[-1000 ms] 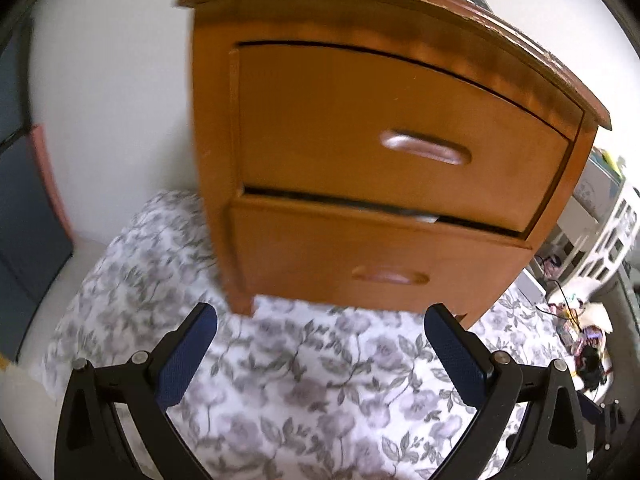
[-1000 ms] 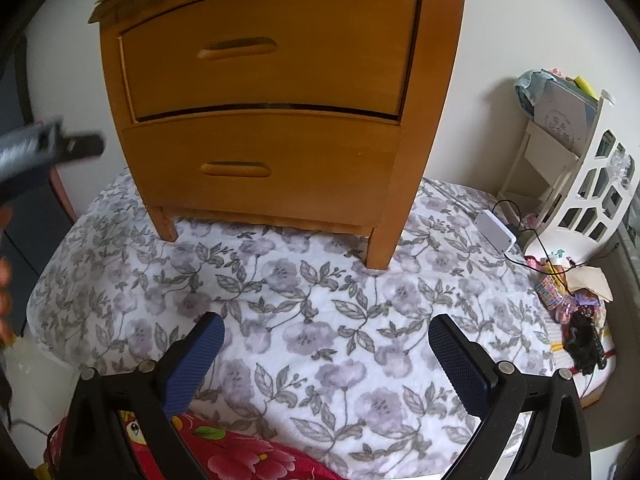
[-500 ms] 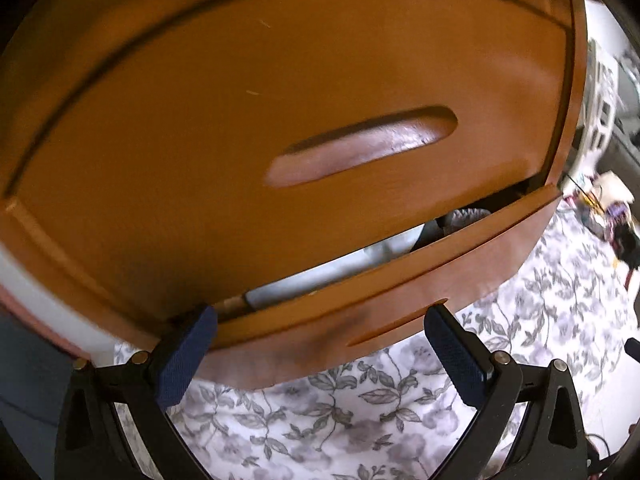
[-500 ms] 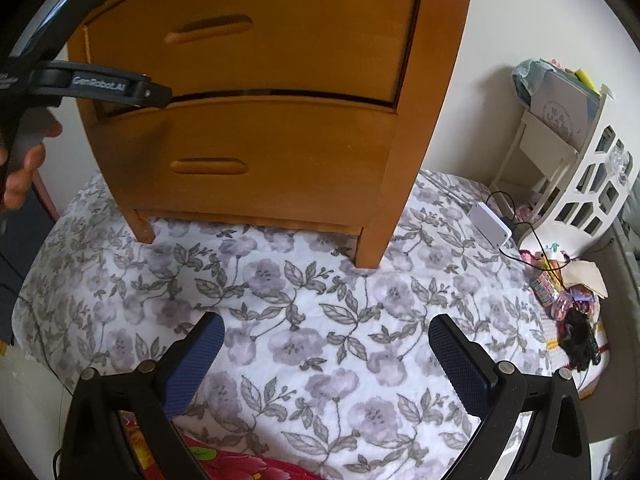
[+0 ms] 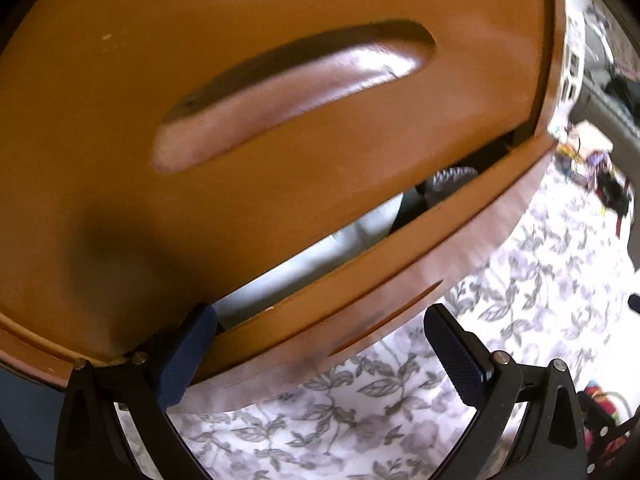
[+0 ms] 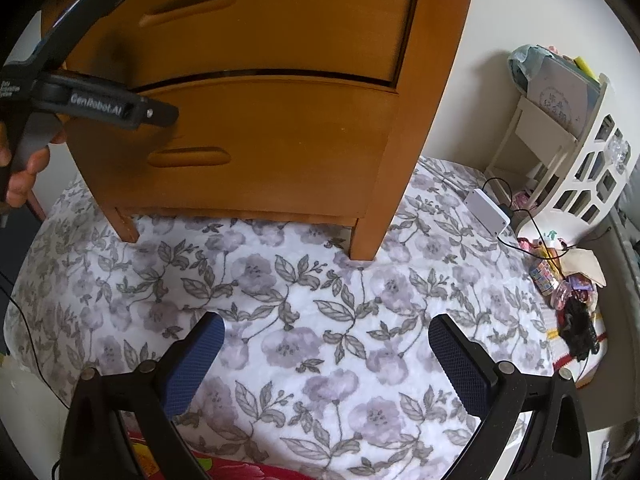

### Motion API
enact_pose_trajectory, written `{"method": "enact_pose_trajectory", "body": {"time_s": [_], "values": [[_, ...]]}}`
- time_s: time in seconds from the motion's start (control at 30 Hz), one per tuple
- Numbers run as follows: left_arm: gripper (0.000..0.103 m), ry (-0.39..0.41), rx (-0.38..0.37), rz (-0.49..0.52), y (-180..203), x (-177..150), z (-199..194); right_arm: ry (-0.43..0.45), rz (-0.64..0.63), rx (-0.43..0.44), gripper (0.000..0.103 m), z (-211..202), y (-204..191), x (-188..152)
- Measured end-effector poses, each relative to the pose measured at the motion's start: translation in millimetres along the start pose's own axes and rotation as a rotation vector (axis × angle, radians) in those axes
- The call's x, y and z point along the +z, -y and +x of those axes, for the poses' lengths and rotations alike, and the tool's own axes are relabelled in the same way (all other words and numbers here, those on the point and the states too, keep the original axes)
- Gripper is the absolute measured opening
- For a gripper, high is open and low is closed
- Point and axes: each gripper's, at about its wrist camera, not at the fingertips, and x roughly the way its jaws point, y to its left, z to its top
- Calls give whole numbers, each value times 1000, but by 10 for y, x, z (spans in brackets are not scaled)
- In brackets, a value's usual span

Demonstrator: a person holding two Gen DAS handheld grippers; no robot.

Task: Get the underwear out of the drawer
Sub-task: 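Hook the left gripper on the lower drawer handle and pull it open, then pull the lower drawer further open with the left gripper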

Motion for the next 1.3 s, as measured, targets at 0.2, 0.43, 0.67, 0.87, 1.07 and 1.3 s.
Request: {"method": "enact_pose_trajectory", "body": {"time_s": [0.2,0.43,0.67,0.87,1.07,1.3], "values": [[103,-34,-41,14,25,75,-12,-7,-18,2,103,-37,-67,-34],[103,-60,-96,-14,-41,146,-43,3,-28,-2,103,-119,-100,-29],[103,-79,-109,-45,-58,175,-8,-4,-32,5,103,-132,-104,-25],[103,-94,-136,-84,-85,146,-69,-6,-15,5,103,-196,-77,-70],[103,-100,-131,-112,-86,94,-182,20,-24,10,103,-360,-104,-101],[103,-127,-108,-66,-122,162,-296,40,-18,12,103,-546,-118,-163]]}}
